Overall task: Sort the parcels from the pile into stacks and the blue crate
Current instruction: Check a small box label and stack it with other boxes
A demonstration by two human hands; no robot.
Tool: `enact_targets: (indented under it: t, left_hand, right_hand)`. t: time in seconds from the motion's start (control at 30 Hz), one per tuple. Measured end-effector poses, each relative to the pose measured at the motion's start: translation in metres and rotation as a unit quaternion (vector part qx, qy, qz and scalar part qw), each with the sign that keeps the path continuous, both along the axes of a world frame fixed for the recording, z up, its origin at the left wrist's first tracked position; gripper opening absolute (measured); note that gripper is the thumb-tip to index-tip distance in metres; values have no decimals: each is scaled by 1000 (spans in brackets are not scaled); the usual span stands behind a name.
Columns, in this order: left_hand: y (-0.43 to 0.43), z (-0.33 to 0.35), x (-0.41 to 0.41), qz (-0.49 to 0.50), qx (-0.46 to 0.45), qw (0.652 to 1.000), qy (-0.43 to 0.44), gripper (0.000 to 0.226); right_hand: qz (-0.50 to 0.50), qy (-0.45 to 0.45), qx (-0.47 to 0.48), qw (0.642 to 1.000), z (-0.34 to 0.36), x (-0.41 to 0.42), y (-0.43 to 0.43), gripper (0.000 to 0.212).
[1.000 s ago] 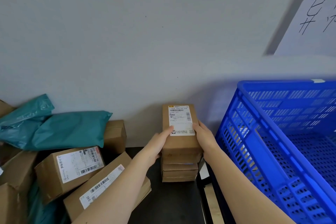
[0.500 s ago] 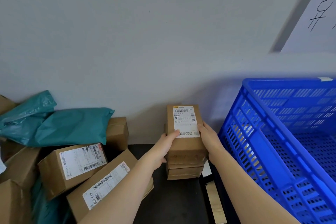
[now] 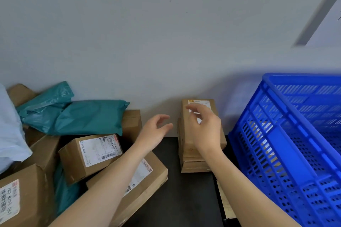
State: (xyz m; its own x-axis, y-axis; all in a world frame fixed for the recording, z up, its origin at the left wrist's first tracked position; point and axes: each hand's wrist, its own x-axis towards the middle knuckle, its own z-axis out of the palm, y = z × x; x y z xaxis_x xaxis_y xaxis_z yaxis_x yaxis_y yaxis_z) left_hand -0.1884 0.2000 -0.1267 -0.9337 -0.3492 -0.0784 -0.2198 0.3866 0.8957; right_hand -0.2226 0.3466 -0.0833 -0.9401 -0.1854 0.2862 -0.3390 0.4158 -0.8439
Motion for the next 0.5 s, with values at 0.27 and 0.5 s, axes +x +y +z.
enact_targets:
  t: [0.27,0.5]
  left_hand:
    - [-47,-8,56,38,-36,999,-6,27]
    - [-62,-38,100,35,-45,991,-118,44]
  right_hand:
    - [93,-47,38,994,-32,48,-41,24]
    - [86,-169,121,974,-61,74,-54,32]
